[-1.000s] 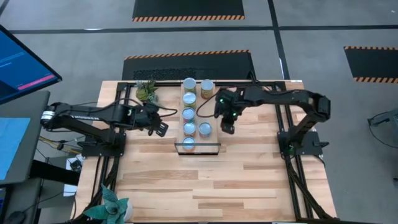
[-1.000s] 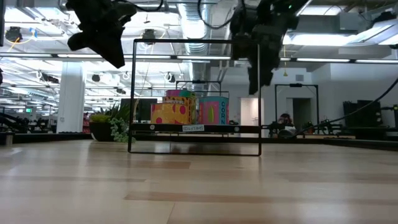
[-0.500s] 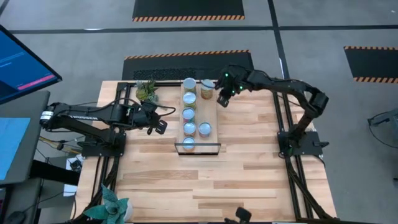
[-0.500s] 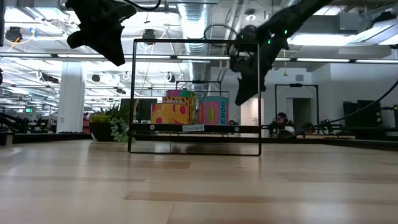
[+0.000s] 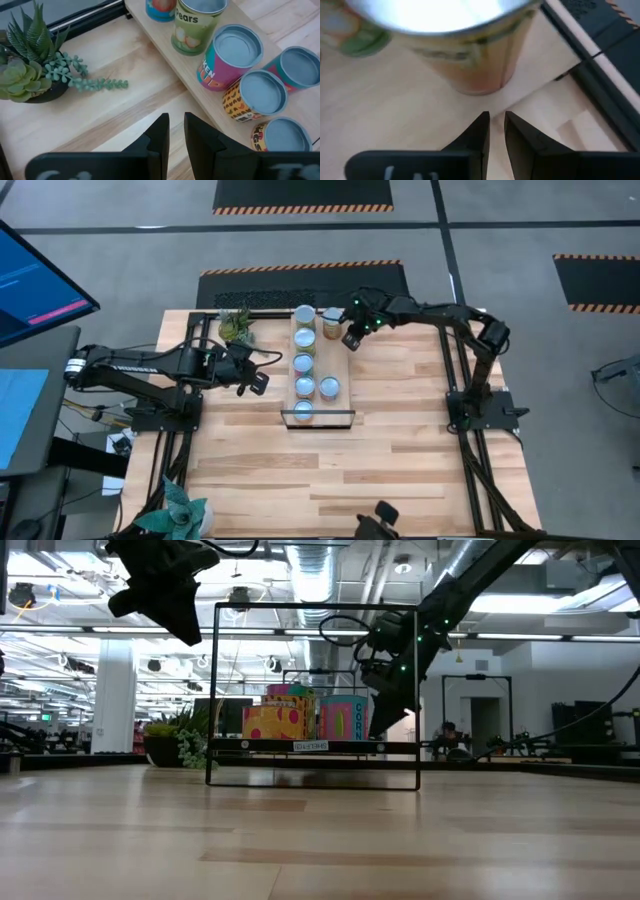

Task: Pick and place cans onto a shelf
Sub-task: Adjust the cans on the shelf

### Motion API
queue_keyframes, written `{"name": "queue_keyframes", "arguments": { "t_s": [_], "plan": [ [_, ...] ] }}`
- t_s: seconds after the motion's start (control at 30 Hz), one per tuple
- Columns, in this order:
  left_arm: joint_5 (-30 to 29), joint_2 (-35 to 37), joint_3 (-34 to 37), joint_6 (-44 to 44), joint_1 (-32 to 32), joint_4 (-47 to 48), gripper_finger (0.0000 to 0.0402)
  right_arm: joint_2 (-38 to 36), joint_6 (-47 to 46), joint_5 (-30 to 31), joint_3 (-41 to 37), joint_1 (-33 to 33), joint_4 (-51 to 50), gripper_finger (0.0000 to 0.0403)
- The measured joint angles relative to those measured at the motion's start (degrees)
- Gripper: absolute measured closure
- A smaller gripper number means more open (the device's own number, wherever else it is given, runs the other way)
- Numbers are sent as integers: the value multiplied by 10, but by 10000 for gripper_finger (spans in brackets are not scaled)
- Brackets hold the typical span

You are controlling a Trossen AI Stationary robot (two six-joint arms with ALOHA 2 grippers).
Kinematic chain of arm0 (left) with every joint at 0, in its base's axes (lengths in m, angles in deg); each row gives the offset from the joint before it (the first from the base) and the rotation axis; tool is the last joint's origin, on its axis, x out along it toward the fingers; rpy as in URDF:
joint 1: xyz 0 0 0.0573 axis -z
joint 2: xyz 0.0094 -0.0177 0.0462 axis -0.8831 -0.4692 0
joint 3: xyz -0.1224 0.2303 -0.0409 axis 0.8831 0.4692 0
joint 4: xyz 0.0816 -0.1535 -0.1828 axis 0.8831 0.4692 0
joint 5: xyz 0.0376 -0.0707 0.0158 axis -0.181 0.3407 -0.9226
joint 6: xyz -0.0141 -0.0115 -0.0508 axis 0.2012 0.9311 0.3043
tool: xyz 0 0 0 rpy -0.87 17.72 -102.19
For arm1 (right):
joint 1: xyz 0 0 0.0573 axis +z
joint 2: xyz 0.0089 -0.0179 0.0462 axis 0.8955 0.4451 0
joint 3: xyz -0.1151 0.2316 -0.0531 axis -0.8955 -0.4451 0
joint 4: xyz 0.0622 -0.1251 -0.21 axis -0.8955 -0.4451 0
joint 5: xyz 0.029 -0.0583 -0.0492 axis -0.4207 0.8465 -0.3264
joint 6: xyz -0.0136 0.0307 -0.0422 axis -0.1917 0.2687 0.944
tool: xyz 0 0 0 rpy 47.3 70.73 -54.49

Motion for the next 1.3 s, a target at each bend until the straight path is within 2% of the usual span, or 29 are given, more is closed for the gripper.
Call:
{"name": "queue_keyframes", "arguments": {
  "t_s": [0.33, 0.53, 1.3],
  "plan": [
    [0, 0, 0, 0, 0, 4, 356, 0, -4, 4, 0, -11, 23, 321],
    [0, 0, 0, 0, 0, 5, 356, 0, -19, 48, 0, -18, 43, 321],
    [-1, 0, 0, 0, 0, 5, 356, 0, -34, 24, 0, -21, 92, 321]
  ]
}}
